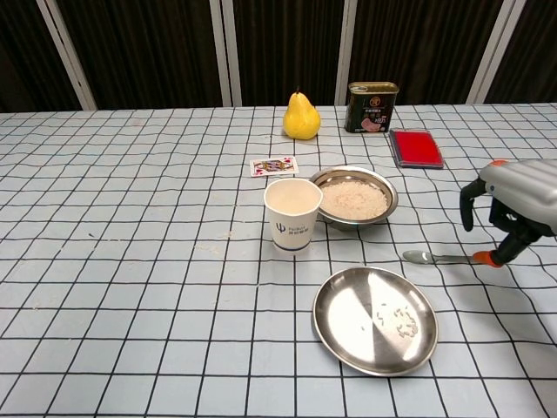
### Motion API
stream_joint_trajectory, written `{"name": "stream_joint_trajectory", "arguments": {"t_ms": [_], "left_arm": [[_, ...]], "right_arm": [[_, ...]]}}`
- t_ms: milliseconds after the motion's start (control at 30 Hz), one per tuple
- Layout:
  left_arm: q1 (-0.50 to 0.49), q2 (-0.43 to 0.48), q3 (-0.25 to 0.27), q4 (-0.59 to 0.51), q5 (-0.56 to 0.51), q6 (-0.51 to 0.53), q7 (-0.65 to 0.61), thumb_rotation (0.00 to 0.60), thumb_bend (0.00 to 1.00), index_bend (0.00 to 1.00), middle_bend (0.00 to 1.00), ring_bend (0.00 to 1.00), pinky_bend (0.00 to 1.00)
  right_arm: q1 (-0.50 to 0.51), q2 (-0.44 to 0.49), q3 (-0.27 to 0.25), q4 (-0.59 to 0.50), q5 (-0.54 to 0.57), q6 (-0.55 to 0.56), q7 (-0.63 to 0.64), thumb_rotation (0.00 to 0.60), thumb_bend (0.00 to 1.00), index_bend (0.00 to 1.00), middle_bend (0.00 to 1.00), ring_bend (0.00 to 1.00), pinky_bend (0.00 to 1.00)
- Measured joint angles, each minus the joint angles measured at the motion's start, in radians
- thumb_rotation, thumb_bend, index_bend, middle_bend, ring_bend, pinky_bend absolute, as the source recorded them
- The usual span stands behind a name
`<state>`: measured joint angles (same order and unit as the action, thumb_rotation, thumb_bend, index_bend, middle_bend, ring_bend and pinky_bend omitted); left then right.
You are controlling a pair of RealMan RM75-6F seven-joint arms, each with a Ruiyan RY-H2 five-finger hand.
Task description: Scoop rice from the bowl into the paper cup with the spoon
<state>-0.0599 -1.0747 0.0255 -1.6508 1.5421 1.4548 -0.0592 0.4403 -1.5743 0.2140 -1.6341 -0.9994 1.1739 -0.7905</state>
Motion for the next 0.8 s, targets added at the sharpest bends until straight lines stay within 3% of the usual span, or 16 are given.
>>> {"name": "stream_joint_trajectory", "arguments": {"t_ms": [333, 800], "left_arm": [[-0.001, -0.002, -0.002, -0.006, -0.011, -0.007, 0.015, 0.6, 0.02, 0.0, 0.0, 0.0, 0.0], [-0.001, -0.002, -0.003, -0.013, -0.019, -0.011, 0.023, 0.6, 0.02, 0.0, 0.0, 0.0, 0.0]], "right_arm": [[0.02, -0.039, -0.007, 0.105, 0.037, -0.027, 0.055, 0.6, 0.39, 0.53, 0.96, 1.0, 0.98], [0.031, -0.054, -0.022, 0.156, 0.057, -0.035, 0.079, 0.6, 0.4, 0.53, 0.96, 1.0, 0.98]]}}
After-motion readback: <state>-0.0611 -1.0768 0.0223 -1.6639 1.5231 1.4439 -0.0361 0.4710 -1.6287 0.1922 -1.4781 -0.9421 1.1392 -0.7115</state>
